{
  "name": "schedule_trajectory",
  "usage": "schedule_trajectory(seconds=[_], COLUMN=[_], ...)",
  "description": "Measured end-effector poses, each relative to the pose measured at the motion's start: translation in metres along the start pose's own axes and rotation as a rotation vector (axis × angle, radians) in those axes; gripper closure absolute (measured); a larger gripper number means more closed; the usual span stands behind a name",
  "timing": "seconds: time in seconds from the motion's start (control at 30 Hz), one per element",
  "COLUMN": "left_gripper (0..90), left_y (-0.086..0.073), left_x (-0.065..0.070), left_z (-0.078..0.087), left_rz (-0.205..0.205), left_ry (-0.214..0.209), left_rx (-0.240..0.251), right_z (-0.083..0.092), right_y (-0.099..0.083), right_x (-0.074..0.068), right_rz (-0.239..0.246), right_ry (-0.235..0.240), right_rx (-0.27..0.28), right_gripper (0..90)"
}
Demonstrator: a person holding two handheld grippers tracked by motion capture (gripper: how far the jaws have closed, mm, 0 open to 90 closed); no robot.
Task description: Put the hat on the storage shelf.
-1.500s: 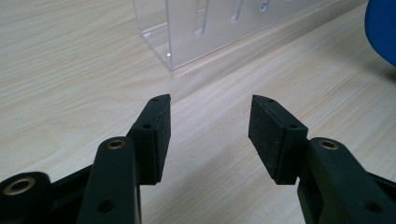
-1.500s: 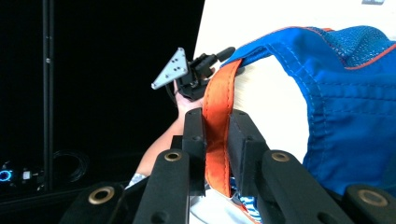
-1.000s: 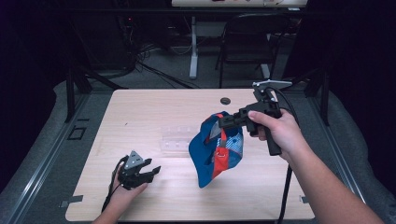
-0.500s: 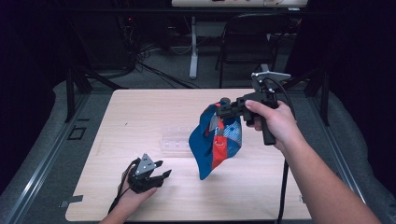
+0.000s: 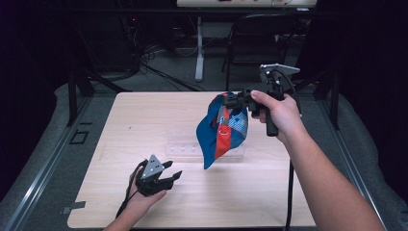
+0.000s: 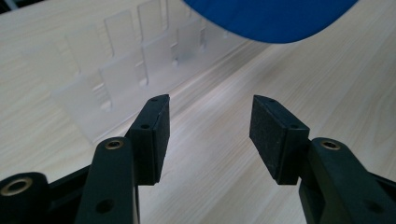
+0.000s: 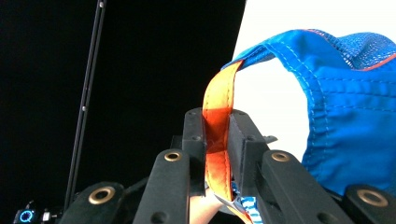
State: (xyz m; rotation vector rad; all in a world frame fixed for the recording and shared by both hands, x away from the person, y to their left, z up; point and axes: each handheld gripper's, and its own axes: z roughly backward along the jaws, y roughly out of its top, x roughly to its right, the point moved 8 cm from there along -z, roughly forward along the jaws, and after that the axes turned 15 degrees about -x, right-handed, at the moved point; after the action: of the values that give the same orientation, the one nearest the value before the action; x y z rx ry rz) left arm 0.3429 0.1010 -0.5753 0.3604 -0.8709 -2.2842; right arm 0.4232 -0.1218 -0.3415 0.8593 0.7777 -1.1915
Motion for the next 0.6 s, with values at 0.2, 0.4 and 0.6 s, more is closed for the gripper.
schedule_trajectory(seconds=[0.2, 0.4, 0.6], left_gripper=[48.9, 50.0, 50.8], left_y=[0.022, 0.045, 0.058], left_x=[0.014, 0.032, 0.044], left_z=[-0.004, -0.009, -0.018], left_rz=[-0.059, -0.080, -0.100], left_ry=[-0.006, -0.039, -0.056], left_rx=[0.020, 0.051, 0.056], right_z=[0.002, 0.004, 0.002], right_y=[0.009, 0.016, 0.019], right_x=[0.003, 0.003, 0.004], right_rz=[-0.007, -0.008, -0.009], right_ry=[-0.001, -0.001, -0.006], right_rx=[0.023, 0.053, 0.060], right_gripper=[78.3, 78.3, 78.3])
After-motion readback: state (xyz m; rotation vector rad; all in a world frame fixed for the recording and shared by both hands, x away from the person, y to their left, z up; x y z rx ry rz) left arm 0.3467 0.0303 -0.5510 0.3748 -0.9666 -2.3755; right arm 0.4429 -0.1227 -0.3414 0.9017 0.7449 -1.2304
